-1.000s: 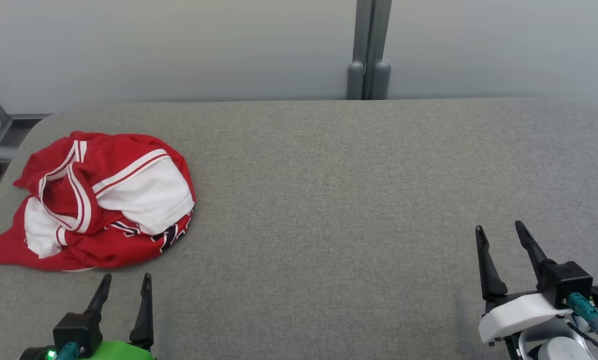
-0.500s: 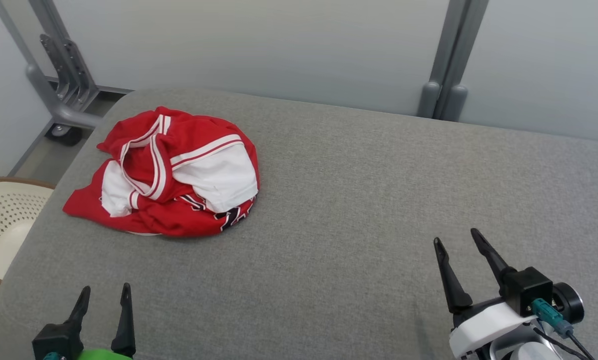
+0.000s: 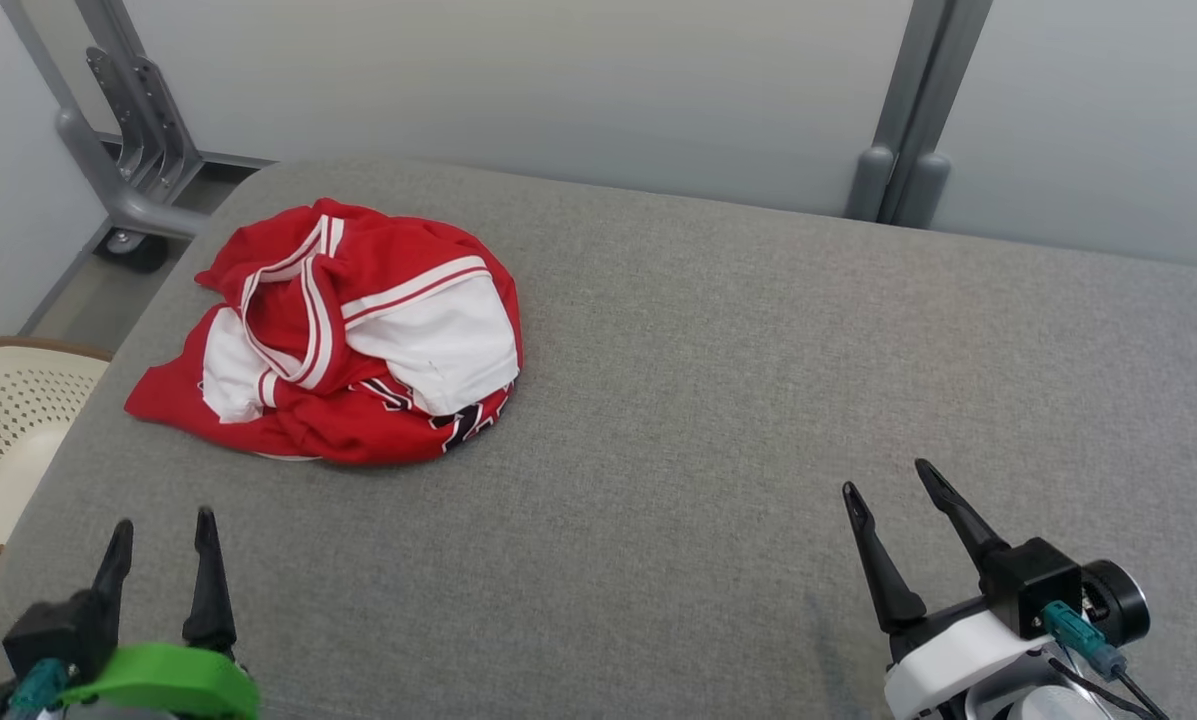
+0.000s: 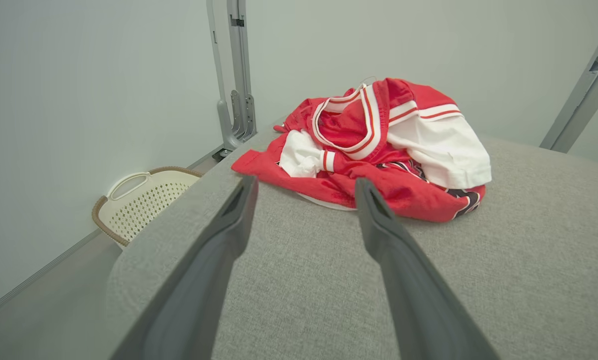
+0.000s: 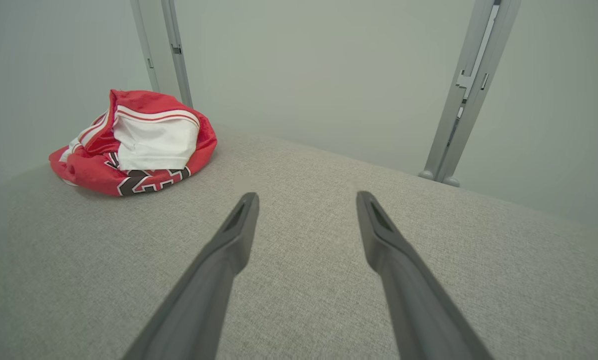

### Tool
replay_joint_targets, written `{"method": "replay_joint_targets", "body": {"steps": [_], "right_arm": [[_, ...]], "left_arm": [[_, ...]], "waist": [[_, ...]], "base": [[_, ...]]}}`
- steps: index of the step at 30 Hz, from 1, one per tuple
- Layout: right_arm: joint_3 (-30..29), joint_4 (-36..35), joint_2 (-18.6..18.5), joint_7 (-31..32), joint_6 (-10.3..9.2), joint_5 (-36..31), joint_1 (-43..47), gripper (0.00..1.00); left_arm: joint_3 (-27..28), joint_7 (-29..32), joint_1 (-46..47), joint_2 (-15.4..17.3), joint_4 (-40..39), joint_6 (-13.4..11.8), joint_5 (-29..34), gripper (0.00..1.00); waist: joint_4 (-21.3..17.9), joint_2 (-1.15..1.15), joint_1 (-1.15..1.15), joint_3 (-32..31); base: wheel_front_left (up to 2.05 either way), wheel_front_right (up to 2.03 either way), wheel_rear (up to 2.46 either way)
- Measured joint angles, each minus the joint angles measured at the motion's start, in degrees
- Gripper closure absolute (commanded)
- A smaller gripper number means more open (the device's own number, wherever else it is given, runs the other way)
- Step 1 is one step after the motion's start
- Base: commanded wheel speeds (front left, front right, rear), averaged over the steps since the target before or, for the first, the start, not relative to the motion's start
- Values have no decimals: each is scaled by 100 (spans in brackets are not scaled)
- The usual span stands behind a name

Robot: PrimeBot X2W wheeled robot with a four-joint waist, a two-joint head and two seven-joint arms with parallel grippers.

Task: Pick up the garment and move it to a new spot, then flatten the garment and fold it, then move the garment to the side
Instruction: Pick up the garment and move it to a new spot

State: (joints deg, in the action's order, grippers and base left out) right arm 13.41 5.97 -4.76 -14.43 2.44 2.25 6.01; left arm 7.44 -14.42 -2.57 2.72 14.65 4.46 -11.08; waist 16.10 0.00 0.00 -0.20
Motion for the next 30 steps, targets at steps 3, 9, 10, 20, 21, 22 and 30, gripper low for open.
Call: {"method": "replay_joint_targets", "body": {"steps": [3, 9, 10, 20, 21, 22, 30], "right_arm": [[4, -46, -68, 0, 0, -94, -29, 0], [63, -212, -108, 0, 8, -277, -375, 0], [85, -236, -118, 0, 12, -288, -442, 0], [129, -435, -255, -1, 49, -414, -964, 0], [125, -439, -259, -1, 48, -435, -998, 0], [123, -443, -259, -1, 48, -441, -1031, 0], [80, -493, -269, -1, -11, -442, -1233, 0]], "left_arm": [[-79, -1, 430, -5, 250, 8, -176, 0], [-290, 87, 1151, -46, 698, 65, -288, 0], [-297, 87, 1296, -48, 732, 65, -288, 0], [-265, 278, 2186, 118, 1356, 135, -339, 0], [-253, 279, 2244, 160, 1445, 136, -347, 0], [-230, 279, 2301, 209, 1528, 137, -361, 0], [22, 244, 2722, 486, 2079, 168, -546, 0]], "waist": [[-40, 0, 0, 177], [-121, 0, 0, 597], [-138, 0, 0, 673], [-382, 0, 1, 1339], [-421, 0, 1, 1403], [-464, 0, 1, 1466], [-846, 0, 1, 1831]], "base": [[0, 0, 0], [0, 0, 0], [0, 0, 0], [0, 0, 0], [0, 0, 0], [0, 0, 0], [0, 0, 0]]}}
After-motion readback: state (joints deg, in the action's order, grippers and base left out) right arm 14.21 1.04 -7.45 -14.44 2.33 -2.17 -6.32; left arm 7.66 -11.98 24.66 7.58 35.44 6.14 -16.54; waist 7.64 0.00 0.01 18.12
